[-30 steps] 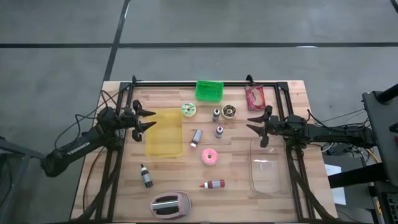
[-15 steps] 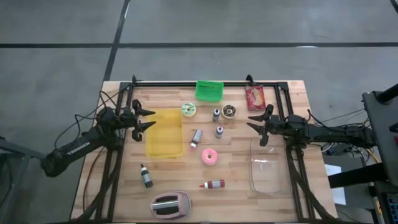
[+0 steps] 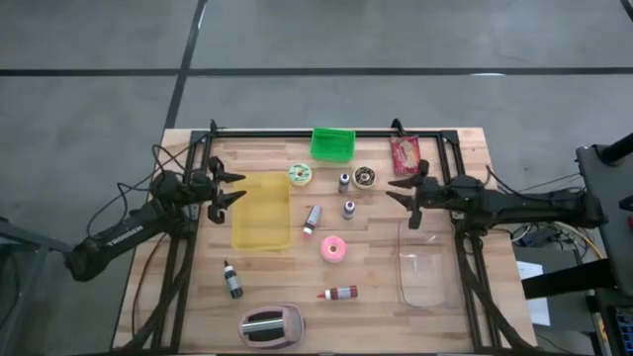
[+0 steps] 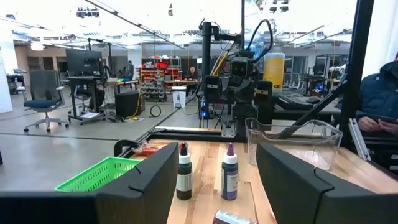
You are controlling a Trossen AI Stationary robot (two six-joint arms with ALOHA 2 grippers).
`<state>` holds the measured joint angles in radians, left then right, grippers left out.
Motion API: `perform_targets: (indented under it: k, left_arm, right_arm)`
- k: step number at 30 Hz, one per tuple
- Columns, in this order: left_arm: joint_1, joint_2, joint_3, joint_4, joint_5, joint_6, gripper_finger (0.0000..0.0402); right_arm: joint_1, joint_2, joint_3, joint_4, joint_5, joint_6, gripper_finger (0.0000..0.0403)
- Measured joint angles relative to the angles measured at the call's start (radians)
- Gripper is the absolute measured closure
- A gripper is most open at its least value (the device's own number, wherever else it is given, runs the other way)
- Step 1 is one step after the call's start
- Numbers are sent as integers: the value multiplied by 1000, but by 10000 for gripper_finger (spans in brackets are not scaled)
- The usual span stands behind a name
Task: Pick & Place Food Item
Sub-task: Put the purple food coloring bottle into the green bin
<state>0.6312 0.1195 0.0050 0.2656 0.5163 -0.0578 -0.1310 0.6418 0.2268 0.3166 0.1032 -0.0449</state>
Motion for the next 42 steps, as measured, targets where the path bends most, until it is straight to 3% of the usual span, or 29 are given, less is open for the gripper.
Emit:
perform_targets:
  k: [7, 13, 20, 29, 34, 42]
  left_arm:
    - [0, 1, 0, 4, -4, -15, 179]
    - [0, 3, 9, -3, -4, -18, 179]
    - [0, 6, 22, -10, 12, -18, 179]
    - [0, 8, 23, -45, 19, -1, 179]
    - [0, 10, 23, -54, 21, 9, 179]
    - [0, 10, 24, -60, 35, 24, 179]
  right_arm:
    - [0, 393, 229, -41, -22, -50, 275]
    - [0, 590, 469, -308, -33, -47, 275]
    - [16, 629, 686, -567, -25, -28, 275]
    - [15, 647, 808, -825, -51, 86, 270]
    - [15, 732, 884, -974, -56, 180, 225]
    - [34, 896, 1043, -1157, -59, 152, 135]
